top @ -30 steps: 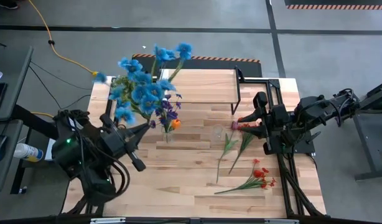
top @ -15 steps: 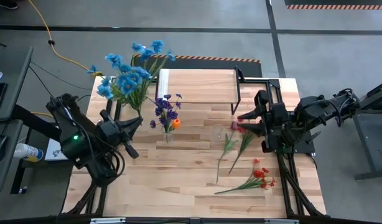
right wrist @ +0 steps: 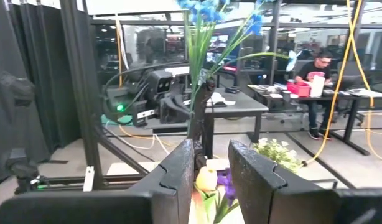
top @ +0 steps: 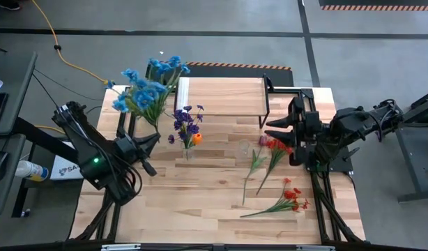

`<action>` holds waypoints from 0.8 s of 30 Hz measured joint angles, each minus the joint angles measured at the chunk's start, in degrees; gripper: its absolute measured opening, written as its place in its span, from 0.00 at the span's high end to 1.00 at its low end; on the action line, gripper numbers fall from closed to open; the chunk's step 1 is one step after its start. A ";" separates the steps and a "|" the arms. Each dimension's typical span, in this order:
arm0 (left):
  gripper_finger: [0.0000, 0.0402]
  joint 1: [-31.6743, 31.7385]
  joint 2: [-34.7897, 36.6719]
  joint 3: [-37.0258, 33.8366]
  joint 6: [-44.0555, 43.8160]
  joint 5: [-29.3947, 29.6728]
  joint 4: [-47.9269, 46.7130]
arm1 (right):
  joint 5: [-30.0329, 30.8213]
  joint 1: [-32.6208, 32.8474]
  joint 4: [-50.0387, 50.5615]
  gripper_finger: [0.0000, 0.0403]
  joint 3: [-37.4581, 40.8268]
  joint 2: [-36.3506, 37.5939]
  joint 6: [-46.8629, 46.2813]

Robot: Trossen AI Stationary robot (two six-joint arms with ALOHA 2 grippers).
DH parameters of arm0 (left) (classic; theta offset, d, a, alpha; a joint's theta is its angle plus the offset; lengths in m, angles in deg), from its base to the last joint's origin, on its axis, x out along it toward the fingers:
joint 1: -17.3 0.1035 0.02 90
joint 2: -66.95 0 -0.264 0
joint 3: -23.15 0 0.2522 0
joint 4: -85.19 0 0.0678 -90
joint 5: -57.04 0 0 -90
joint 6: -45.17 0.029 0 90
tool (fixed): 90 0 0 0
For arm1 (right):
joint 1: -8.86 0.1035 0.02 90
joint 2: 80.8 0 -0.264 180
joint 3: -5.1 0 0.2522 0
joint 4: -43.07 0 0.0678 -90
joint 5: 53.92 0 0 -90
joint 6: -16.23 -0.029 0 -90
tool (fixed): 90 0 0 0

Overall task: Pick and place flowers into a vace then onto a shelf
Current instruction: Put the blue flowers into the left transparent vase

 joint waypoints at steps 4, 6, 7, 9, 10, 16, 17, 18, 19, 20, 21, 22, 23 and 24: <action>0.92 0.00 0.04 -3.36 -4.72 0.09 -0.04 | 1.67 0.01 0.02 0.77 0.00 0.00 0.00; 0.92 0.00 0.00 -5.33 -7.56 0.07 -0.06 | 1.95 0.02 0.02 0.77 0.00 0.00 0.00; 0.92 0.00 0.02 -6.26 -9.18 0.09 -0.05 | 1.95 0.02 0.02 0.77 0.00 0.00 0.00; 0.92 0.00 0.00 -8.34 -12.31 0.07 0.14 | 1.95 0.02 0.02 0.77 0.01 0.00 0.00; 0.92 0.00 0.00 -9.43 -13.74 0.06 0.49 | 1.95 0.02 0.02 0.77 0.00 0.00 0.00; 0.92 2.10 -0.20 -15.38 -16.72 -0.01 8.15 | 1.98 0.00 0.02 0.77 0.00 0.00 0.00; 0.92 2.64 -0.22 -16.12 -16.42 -0.05 9.77 | 2.13 0.00 0.02 0.77 0.00 0.00 0.00; 0.92 3.23 -0.22 -16.65 -16.15 -0.04 11.33 | 2.39 0.00 0.04 0.77 0.00 0.00 0.00; 0.92 3.74 -0.20 -17.25 -15.86 0.09 12.77 | 2.63 0.00 0.04 0.77 0.00 0.00 0.00; 0.92 4.25 -0.20 -17.82 -15.14 0.11 14.33 | 2.80 0.00 0.04 0.77 0.00 0.00 0.00; 0.92 4.77 -0.23 -18.38 -14.24 0.10 16.02 | 2.81 0.00 0.04 0.77 0.00 0.00 0.00; 0.92 5.23 -0.24 -18.87 -13.30 0.05 17.78 | 2.81 0.00 0.04 0.77 0.00 0.00 0.00; 0.92 5.69 -0.24 -19.23 -12.25 0.06 19.28 | 2.81 0.00 0.07 0.77 0.00 0.00 0.00; 0.92 6.09 -0.24 -19.45 -11.34 0.03 20.72 | 2.81 0.00 0.20 0.77 0.00 0.00 0.00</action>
